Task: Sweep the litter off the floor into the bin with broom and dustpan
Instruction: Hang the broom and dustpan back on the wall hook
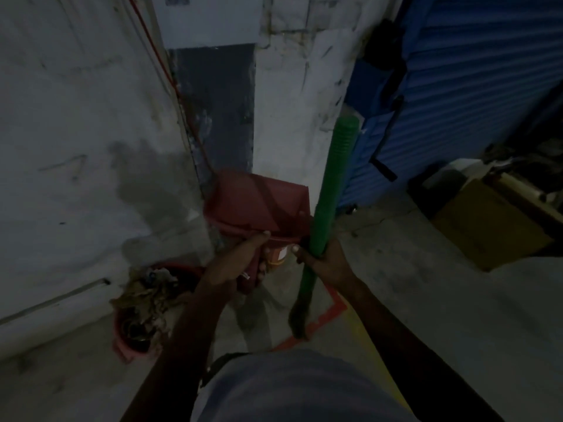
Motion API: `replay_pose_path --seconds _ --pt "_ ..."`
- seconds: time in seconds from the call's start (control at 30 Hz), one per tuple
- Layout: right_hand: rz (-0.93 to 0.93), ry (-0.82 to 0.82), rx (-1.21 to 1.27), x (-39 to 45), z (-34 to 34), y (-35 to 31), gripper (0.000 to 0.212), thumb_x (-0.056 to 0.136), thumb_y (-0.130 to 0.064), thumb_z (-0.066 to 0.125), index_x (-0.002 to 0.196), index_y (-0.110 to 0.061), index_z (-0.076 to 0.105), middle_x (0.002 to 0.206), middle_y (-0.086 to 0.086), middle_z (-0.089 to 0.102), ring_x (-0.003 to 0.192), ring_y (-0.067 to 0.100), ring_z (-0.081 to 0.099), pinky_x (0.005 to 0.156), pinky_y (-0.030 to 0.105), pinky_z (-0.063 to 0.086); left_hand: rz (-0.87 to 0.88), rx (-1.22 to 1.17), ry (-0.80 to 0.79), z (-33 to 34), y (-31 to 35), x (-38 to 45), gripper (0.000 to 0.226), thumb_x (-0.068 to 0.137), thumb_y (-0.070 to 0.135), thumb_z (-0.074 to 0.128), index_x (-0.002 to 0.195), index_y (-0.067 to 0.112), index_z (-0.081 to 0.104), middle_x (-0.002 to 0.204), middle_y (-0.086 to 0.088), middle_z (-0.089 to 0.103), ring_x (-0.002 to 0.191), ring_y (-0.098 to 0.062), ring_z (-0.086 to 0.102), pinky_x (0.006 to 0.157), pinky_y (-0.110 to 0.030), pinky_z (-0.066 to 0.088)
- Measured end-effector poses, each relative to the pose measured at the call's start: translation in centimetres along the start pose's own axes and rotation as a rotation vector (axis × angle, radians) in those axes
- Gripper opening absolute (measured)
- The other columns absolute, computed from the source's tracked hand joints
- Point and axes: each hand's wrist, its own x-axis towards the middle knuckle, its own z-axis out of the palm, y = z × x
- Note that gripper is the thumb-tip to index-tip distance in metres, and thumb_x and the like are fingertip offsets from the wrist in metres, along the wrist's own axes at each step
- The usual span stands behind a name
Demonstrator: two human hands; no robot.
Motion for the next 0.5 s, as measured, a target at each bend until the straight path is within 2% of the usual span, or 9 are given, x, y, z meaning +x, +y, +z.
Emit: replay_pose_path --seconds 0.07,0.13,0.23,0.3,0.33,0.37,0.4,0.47,0.5 --pt "-0.035 -0.049 0.041 0.9 -1.6 0.0 0.010 0.084 -0.018 0.079 0.087 -0.023 0.071 0.082 -0.008 0.074 0.078 0.015 0.071 0.072 0.039 0.060 -0.005 -0.036 0.003 2.1 0.8 -0.3 0.043 0.101 0.041 0.055 0.071 0.010 0.055 0.040 -0.002 0.048 0.028 -0.013 0.043 0.034 -0.014 0.034" --pt "-0.064 -0.040 0.036 1.9 -2.9 0.3 0.012 0.082 -0.018 0.080 0.090 -0.013 0.072 0.081 -0.004 0.074 0.075 0.015 0.071 0.068 0.038 0.060 0.009 -0.098 -0.003 3.8 1.6 -0.8 0.046 0.102 0.042 0.054 0.071 0.009 0.055 0.040 -0.002 0.048 0.028 -0.013 0.043 0.032 -0.014 0.034" --pt "-0.031 0.006 -0.009 4.0 -4.3 0.9 0.020 0.083 -0.016 0.080 0.087 0.000 0.069 0.068 -0.002 0.070 0.058 0.011 0.067 0.054 0.029 0.054 0.011 -0.230 -0.041 5.8 3.3 -0.7 0.057 0.103 0.050 0.046 0.069 0.005 0.058 0.043 -0.006 0.051 0.030 -0.015 0.047 0.032 -0.017 0.038" --pt "-0.034 0.037 -0.038 5.9 -5.3 1.0 0.017 0.083 -0.022 0.080 0.088 -0.007 0.071 0.068 -0.006 0.070 0.058 0.009 0.068 0.053 0.024 0.052 0.053 -0.167 0.119 6.5 3.8 0.4 0.064 0.103 0.053 0.044 0.069 0.004 0.066 0.051 -0.011 0.057 0.038 -0.020 0.054 0.039 -0.023 0.042" --pt "-0.037 0.044 -0.050 7.2 -5.9 1.1 0.014 0.083 -0.025 0.080 0.086 -0.014 0.070 0.069 -0.007 0.070 0.060 0.009 0.068 0.054 0.023 0.052 0.103 0.013 0.280 6.4 3.8 0.4 0.061 0.106 0.047 0.043 0.070 0.005 0.070 0.058 -0.013 0.059 0.045 -0.021 0.058 0.046 -0.027 0.046" --pt "-0.034 0.054 -0.065 8.3 -6.4 1.1 0.013 0.083 -0.027 0.080 0.082 -0.021 0.068 0.069 -0.008 0.069 0.061 0.008 0.068 0.054 0.022 0.052 0.057 0.090 0.442 6.2 5.0 1.1 0.055 0.108 0.039 0.043 0.075 0.005 0.071 0.063 -0.013 0.062 0.051 -0.021 0.061 0.054 -0.031 0.049" --pt "-0.030 0.072 -0.089 9.4 -7.0 1.3 0.015 0.083 -0.029 0.080 0.078 -0.026 0.066 0.069 -0.007 0.069 0.062 0.010 0.068 0.054 0.024 0.053 0.080 0.087 0.421 5.5 6.1 1.0 0.048 0.108 0.034 0.044 0.080 0.004 0.069 0.061 -0.010 0.064 0.050 -0.018 0.062 0.056 -0.033 0.050" --pt "-0.002 0.099 -0.119 12.0 -8.5 2.1 0.020 0.081 -0.033 0.081 0.073 -0.028 0.063 0.068 0.001 0.070 0.062 0.017 0.069 0.054 0.032 0.057 0.217 0.084 0.223 5.5 8.7 2.0 0.032 0.105 0.027 0.054 0.084 0.004 0.062 0.056 -0.004 0.063 0.041 -0.011 0.061 0.043 -0.024 0.049" --pt "0.007 0.093 -0.116 13.4 -9.3 2.6 0.021 0.080 -0.035 0.081 0.073 -0.025 0.064 0.067 0.005 0.070 0.061 0.021 0.070 0.054 0.038 0.059 0.273 0.097 0.243 5.4 10.2 2.1 0.025 0.103 0.021 0.058 0.086 0.003 0.062 0.055 -0.003 0.063 0.038 -0.008 0.060 0.038 -0.019 0.046"
